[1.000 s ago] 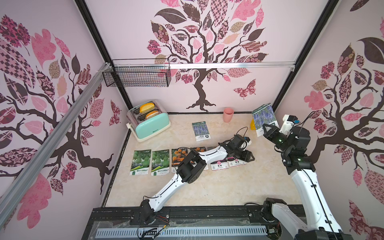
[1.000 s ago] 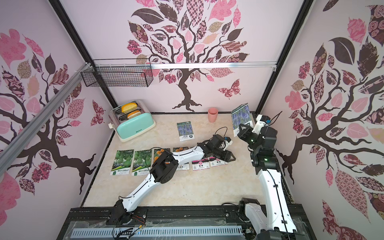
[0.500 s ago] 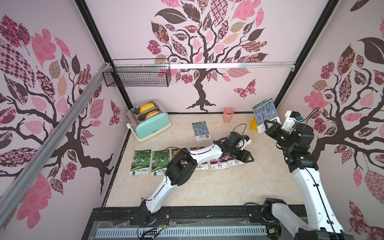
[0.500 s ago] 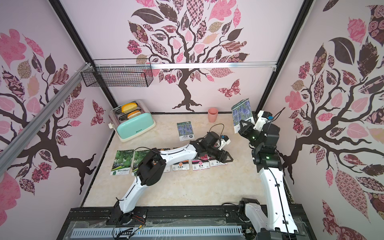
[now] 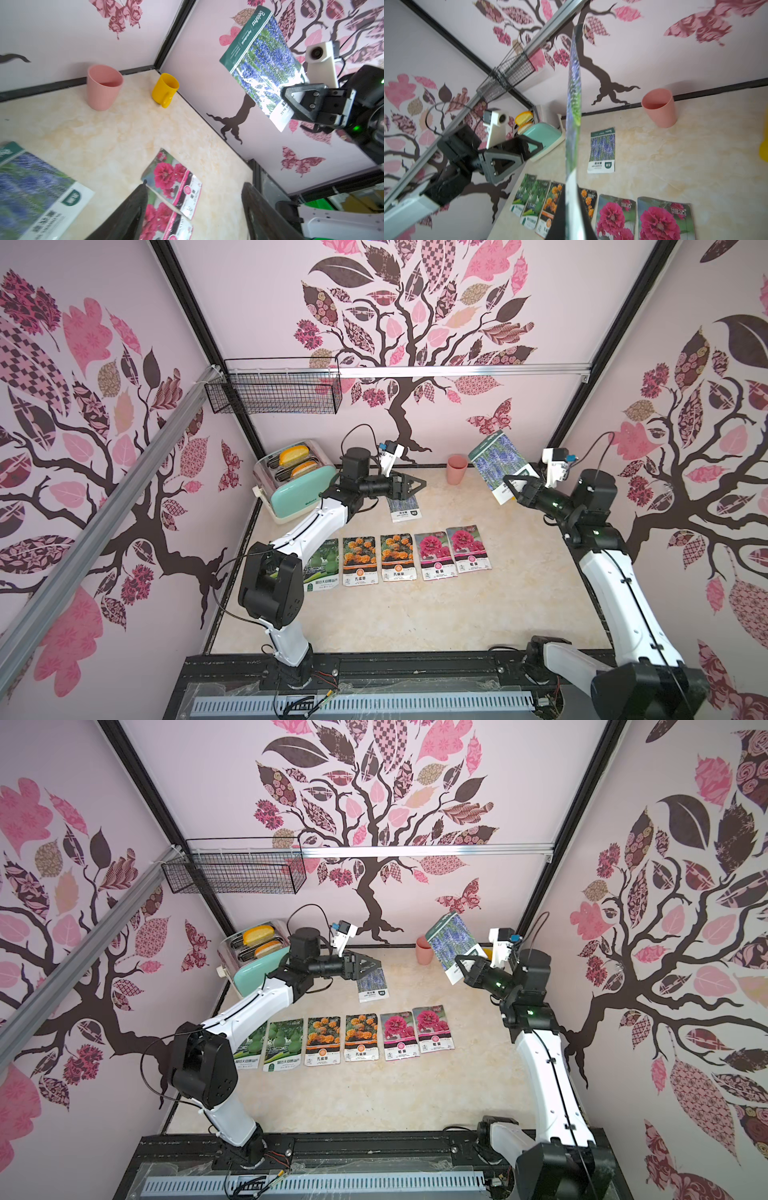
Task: Arrange the seed packets in a row
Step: Place the seed packet at the center of the board.
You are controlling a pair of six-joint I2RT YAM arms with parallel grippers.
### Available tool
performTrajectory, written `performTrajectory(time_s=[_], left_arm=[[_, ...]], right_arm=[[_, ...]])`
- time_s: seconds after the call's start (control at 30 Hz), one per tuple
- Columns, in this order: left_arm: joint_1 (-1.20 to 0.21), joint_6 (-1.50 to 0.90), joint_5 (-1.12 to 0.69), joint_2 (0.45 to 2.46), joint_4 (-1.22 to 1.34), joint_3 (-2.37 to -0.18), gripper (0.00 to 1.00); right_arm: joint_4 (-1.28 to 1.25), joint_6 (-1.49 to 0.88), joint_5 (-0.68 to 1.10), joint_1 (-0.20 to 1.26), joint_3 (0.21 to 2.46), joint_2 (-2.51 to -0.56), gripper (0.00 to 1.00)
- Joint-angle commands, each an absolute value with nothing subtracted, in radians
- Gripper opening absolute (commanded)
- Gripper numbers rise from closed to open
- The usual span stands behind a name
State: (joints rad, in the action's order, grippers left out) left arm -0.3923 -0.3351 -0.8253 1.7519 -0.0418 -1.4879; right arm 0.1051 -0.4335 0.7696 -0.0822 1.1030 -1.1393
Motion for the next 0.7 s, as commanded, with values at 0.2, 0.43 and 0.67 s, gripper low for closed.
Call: performTrajectory(time_s=[0.2,0.43,0.67], left_arm=[[-0.413,0.237,-0.762,1.776,-0.363,-1.712,0.8],[-0.418,0.373,-0.723,1.775,-0.385,-1.673,0.82],[-0.44,0.514,-0.623,1.765,-0.401,-1.655,0.83]], right_arm=[[0.38,-0.077,0.912,0.064,1.211,-1.261,0.0],[0.515,0.095,0.787,0.188,1.248,-1.324,0.0],[0.554,0.156,0.752,0.232,1.238,-1.344,0.0]])
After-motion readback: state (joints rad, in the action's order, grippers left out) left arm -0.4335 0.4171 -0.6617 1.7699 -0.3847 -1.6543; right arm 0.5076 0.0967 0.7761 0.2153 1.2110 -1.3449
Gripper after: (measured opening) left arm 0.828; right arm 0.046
